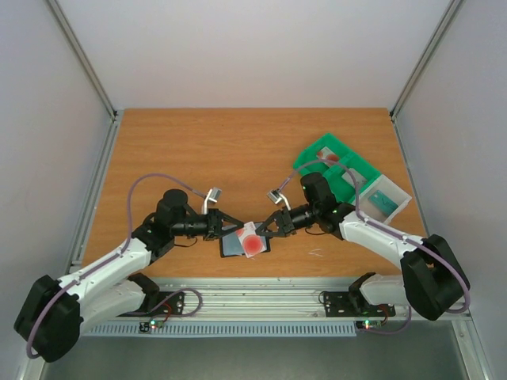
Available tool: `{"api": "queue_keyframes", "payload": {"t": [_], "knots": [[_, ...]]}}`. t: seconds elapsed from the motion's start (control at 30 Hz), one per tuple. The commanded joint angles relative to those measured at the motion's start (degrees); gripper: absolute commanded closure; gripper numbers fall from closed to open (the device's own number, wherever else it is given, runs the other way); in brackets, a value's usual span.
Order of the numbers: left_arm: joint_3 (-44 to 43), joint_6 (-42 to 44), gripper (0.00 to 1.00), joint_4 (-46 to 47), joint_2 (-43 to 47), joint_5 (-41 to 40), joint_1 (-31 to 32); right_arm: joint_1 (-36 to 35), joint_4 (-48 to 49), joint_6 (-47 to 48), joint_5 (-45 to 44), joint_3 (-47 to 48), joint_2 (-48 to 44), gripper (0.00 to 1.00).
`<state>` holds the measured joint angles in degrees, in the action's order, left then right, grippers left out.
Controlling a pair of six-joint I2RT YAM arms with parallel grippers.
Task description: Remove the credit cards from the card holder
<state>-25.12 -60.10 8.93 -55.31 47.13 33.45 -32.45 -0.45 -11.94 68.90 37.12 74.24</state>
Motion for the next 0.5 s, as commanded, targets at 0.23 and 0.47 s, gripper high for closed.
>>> {"api": "queue_keyframes", "payload": {"t": [0.23, 0.47], "knots": [[2.3, -5.3, 1.0, 8.0, -0.8, -9.4, 0.0, -0.2, -0.4, -12.6, -19.2, -4.1, -9.9, 0.51], [1.0, -6.7, 0.99, 12.0, -2.9, -20.9, 0.0, -0.2, 2.1, -22.9, -32.9, -8.6, -18.9, 0.41]]}}
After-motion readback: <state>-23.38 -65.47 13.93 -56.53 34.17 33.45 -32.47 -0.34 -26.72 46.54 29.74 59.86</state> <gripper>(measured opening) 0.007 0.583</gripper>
